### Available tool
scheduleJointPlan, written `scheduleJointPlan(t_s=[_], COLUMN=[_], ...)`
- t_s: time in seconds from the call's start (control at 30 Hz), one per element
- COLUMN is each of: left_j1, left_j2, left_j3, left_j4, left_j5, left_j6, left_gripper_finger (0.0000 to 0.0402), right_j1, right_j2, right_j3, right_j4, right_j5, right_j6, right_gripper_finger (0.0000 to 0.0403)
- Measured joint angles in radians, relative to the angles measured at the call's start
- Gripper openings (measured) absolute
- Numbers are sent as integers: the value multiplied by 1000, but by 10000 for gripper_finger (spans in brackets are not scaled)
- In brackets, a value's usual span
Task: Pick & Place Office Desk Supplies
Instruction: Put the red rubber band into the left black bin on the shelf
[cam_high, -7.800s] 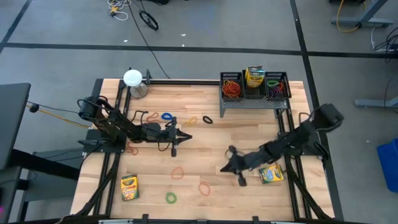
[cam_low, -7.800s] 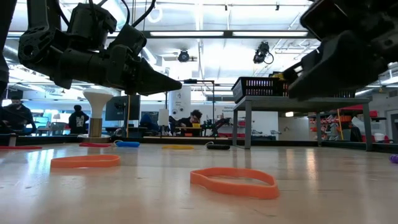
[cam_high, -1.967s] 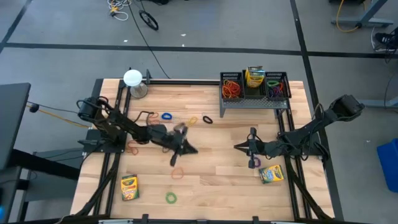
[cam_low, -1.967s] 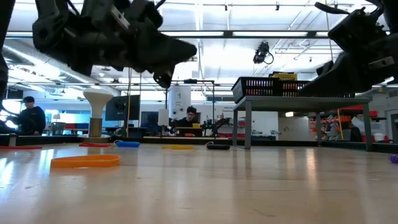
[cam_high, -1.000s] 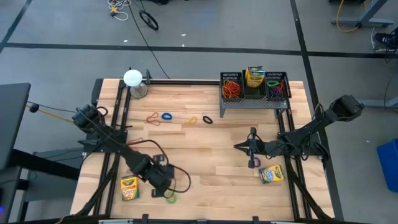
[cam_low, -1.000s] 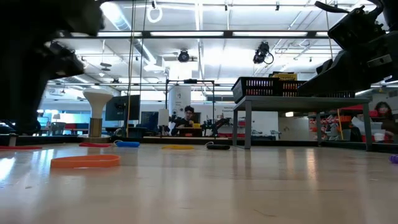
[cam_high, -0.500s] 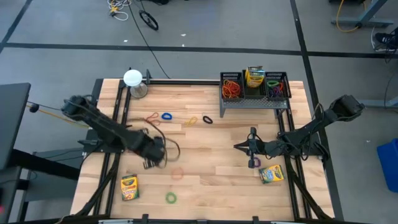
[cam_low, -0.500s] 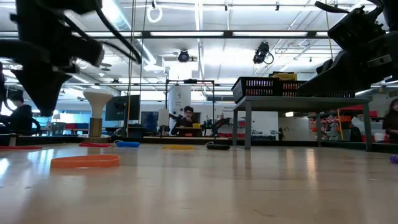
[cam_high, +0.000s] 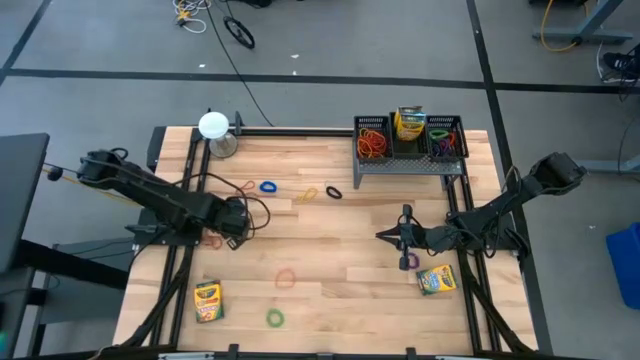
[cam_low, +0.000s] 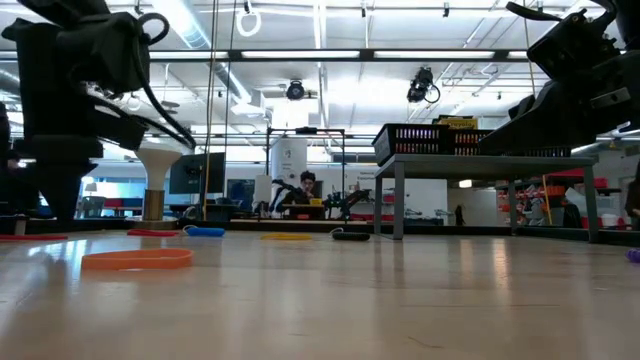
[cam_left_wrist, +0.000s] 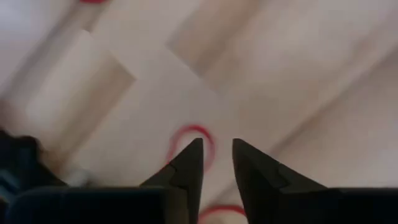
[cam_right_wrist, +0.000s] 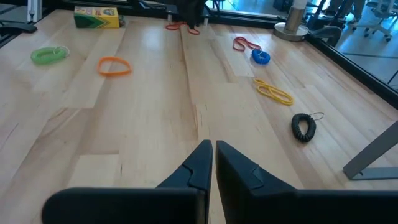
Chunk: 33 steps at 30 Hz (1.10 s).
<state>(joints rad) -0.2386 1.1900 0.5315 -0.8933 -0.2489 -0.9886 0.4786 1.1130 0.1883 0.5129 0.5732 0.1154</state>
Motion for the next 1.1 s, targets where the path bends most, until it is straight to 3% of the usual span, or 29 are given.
scheduleJointPlan(t_s=[0.5, 0.63, 0.8, 1.1], left_j1=[5, 2, -13, -16], left_j2=[-1, 0, 1, 0], left_j3=[-105, -107, -97, 46], left_j4=[81, 91, 102, 111], left_j5=[9, 11, 15, -127], left_j6=[7, 18, 90, 309], left_gripper_finger=[107, 78, 11, 5], right_j1=[0, 0, 0, 0], right_j2=[0, 0, 0, 0], right_j3=[0, 0, 0, 0], right_j4=[0, 0, 16, 37], right_j5=[0, 0, 0, 0], right_j6=[1, 1, 1, 0], right_gripper_finger=[31, 31, 31, 31])
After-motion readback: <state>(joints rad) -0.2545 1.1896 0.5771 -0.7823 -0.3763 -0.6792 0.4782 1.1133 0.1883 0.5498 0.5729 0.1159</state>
